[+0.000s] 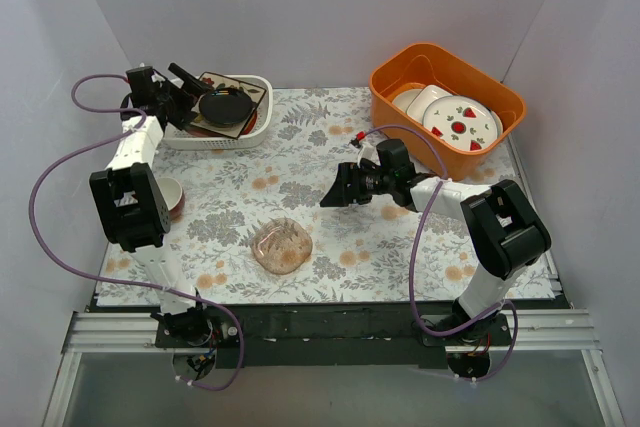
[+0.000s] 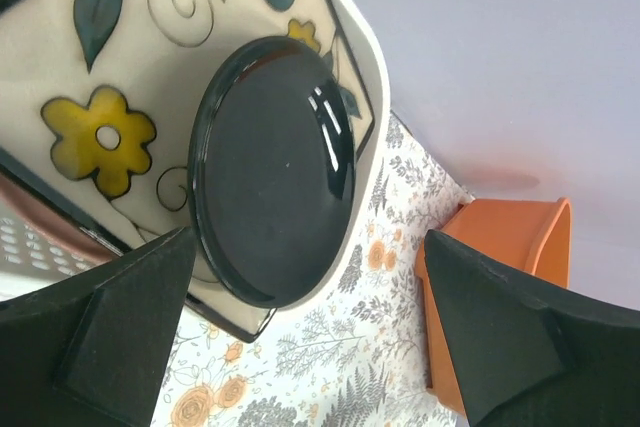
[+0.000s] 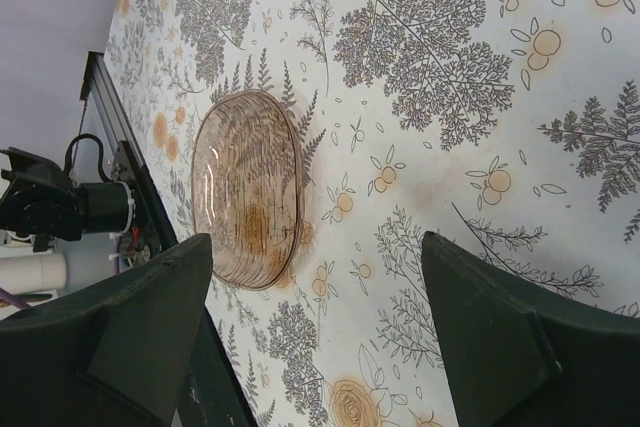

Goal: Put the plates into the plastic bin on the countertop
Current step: Place the plate in the plastic bin, then pick up the plate at the center of the board.

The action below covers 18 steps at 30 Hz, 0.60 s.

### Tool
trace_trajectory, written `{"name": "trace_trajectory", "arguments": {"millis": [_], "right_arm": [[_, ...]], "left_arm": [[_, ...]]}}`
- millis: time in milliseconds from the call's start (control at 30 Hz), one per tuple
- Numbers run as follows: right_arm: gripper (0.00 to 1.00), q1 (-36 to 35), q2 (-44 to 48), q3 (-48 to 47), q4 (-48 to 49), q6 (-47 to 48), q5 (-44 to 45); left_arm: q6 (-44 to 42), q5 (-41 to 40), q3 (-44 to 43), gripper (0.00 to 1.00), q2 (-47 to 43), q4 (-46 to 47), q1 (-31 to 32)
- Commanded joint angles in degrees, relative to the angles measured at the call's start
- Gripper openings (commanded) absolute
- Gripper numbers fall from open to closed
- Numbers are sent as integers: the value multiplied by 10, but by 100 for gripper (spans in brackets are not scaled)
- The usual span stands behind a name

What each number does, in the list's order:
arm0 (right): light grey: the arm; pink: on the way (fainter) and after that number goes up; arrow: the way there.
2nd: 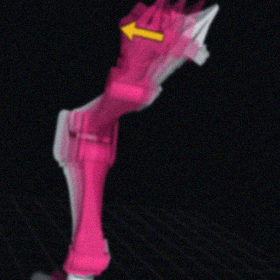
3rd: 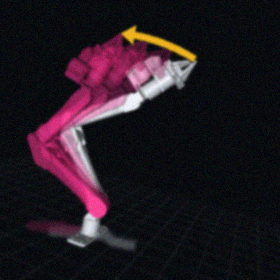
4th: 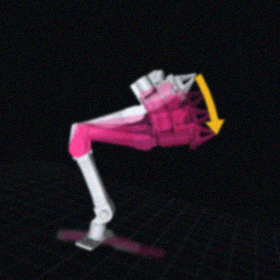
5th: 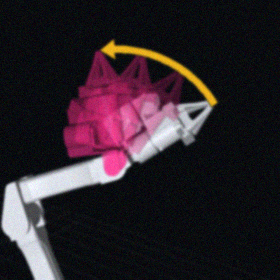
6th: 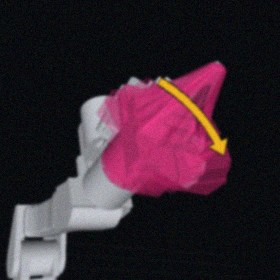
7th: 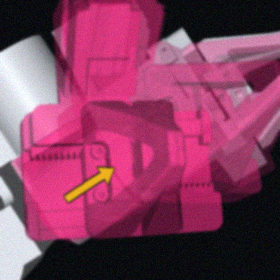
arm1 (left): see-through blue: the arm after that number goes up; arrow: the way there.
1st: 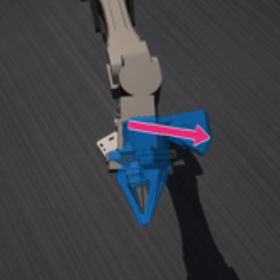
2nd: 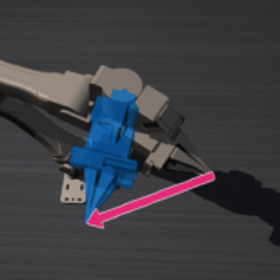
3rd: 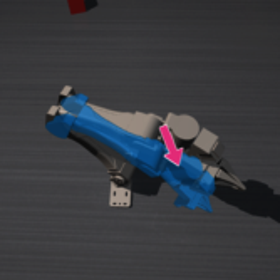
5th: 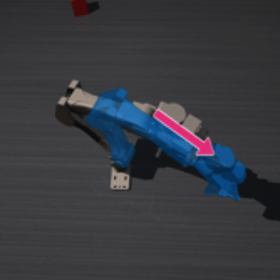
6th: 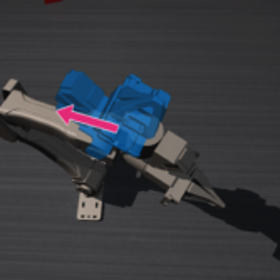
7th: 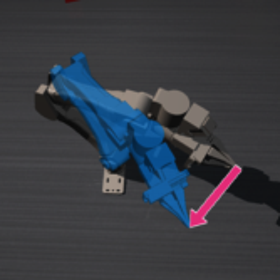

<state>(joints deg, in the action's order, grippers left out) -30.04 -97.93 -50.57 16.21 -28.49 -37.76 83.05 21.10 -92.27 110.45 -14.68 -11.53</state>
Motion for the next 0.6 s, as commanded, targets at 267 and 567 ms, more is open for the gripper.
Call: {"name": "trace_trajectory", "arguments": {"millis": [267, 567], "right_arm": [[89, -14, -32, -57, -34, 22, -33], [84, -29, -66, -81, -59, 35, -49]], "left_arm": [[-6, 44, 117, 98, -114, 11, -2], [19, 74, 266, 98, -252, 66, 12]]}}
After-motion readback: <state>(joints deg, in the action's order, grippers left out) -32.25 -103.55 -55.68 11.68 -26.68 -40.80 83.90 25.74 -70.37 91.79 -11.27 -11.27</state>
